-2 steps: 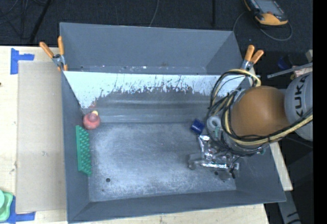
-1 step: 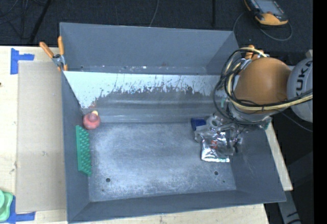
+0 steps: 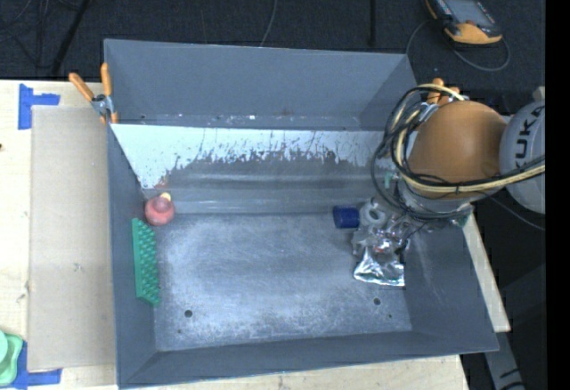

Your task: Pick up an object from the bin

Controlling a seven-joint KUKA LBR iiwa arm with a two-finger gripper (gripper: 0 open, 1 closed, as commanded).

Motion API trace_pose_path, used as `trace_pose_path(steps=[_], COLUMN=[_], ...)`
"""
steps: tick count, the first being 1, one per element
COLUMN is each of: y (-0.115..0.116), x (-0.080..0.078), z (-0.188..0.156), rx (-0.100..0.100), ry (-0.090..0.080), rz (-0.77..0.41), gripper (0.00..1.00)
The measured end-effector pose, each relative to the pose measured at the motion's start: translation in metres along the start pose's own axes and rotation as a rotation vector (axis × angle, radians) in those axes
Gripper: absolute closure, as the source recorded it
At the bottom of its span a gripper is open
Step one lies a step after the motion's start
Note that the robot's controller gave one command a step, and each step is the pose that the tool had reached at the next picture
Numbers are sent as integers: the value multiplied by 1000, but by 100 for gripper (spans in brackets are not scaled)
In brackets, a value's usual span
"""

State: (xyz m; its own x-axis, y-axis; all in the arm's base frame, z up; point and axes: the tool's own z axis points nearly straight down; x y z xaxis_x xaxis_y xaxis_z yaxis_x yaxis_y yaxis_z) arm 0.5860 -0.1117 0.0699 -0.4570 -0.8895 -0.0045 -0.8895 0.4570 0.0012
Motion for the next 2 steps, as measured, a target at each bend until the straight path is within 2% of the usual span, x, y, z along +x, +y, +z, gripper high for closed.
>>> trace_pose_path(steps=[1, 2], y=[-15, 6], x=[3, 9], z=[-115, -176], rx=[10, 7], ry=[1, 1], rz=[19, 33], gripper=[100, 100])
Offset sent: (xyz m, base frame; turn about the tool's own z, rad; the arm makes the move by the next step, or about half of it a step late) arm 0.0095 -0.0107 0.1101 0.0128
